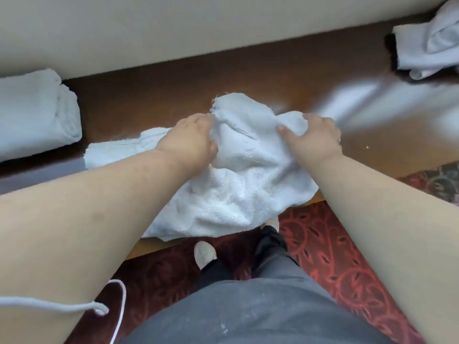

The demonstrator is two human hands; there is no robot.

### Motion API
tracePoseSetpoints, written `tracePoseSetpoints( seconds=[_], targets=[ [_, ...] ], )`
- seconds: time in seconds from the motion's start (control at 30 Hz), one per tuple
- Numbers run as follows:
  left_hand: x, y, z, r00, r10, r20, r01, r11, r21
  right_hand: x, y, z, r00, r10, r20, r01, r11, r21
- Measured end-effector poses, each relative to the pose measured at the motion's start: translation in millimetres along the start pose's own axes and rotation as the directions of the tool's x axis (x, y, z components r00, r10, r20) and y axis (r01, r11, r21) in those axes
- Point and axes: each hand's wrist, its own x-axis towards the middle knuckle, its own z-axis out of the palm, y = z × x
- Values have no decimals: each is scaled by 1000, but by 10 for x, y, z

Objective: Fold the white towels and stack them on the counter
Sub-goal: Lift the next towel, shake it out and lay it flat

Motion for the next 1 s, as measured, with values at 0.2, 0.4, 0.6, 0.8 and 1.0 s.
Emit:
tracePoseSetpoints(
  seconds=[0.2, 0.4, 0.6, 0.8, 1.0],
  targets=[
    [624, 309, 156, 927, -301, 222, 345, 918, -195, -264, 474, 77, 771, 580, 262, -580, 471, 665],
    [827, 365, 111, 954, -152, 257, 268, 817, -510, -277, 558, 48, 768, 412, 490, -561, 65, 825],
    [1010, 639, -443, 975, 112, 193, 22, 810, -587, -395, 705, -147, 903, 313, 294, -275, -104, 956],
    [1367, 1215, -484, 976, 215, -17, -205, 899, -386, -395, 869, -214, 860, 439, 259, -183, -209, 961],
    [1695, 1410, 52, 995, -86, 48, 85, 996, 18, -302, 1161, -169, 764, 489, 421, -329, -266, 906]
  ],
)
